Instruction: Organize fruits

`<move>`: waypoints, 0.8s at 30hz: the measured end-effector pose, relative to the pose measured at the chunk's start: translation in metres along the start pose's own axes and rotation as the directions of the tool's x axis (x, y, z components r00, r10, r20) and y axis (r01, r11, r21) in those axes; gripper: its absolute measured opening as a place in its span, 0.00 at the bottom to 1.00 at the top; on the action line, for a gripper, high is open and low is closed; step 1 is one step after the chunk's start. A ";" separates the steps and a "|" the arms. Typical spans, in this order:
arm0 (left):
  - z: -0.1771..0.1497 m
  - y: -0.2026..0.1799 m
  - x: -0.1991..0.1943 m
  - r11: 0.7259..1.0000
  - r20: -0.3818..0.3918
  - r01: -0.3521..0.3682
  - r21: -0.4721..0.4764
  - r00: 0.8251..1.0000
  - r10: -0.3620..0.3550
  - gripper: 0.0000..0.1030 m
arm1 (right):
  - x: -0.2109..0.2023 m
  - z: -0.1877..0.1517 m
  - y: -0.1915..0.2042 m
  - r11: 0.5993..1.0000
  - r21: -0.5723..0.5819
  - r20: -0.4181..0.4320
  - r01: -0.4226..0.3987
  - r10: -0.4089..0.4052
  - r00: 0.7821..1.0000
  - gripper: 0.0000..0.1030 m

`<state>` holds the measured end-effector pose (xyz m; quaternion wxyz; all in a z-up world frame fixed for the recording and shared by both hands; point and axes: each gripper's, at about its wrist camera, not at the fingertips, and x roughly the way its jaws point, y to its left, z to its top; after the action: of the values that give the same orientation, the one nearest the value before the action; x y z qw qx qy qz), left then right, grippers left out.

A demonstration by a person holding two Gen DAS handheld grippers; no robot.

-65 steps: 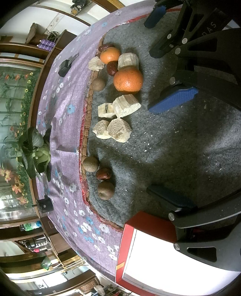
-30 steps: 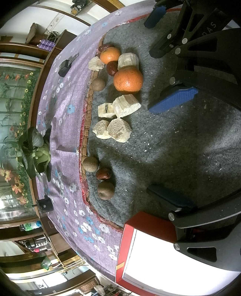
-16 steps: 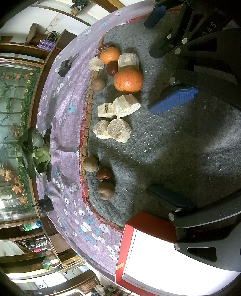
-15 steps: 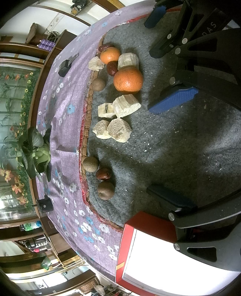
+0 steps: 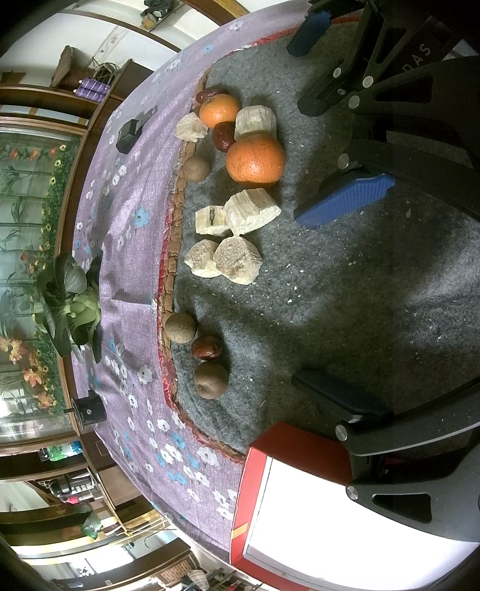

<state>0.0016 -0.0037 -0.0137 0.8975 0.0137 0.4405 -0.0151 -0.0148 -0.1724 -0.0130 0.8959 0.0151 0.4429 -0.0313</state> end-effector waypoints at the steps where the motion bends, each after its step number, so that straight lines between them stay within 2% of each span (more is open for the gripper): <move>1: 0.000 0.000 0.000 1.000 0.000 0.000 0.000 1.000 0.000 0.79 | 0.000 0.000 0.000 1.000 0.000 0.000 0.000 0.000 1.000 0.82; 16: 0.000 -0.001 0.001 1.000 -0.004 0.004 0.008 1.000 -0.004 0.79 | 0.000 0.000 0.000 1.000 0.000 0.000 0.000 0.000 1.000 0.82; 21: 0.005 0.006 -0.006 0.998 -0.058 0.062 0.009 0.996 -0.062 0.79 | -0.002 0.000 0.001 1.000 -0.001 -0.002 0.004 -0.004 1.000 0.83; 24: 0.003 0.012 -0.020 0.997 -0.047 0.079 0.013 0.996 -0.078 0.79 | -0.006 0.002 -0.002 0.999 -0.034 -0.009 -0.042 0.042 0.999 0.82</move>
<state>-0.0076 0.0082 0.0046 0.8857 0.0033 0.4612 -0.0532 -0.0168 -0.1741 -0.0073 0.8947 0.0093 0.4465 -0.0050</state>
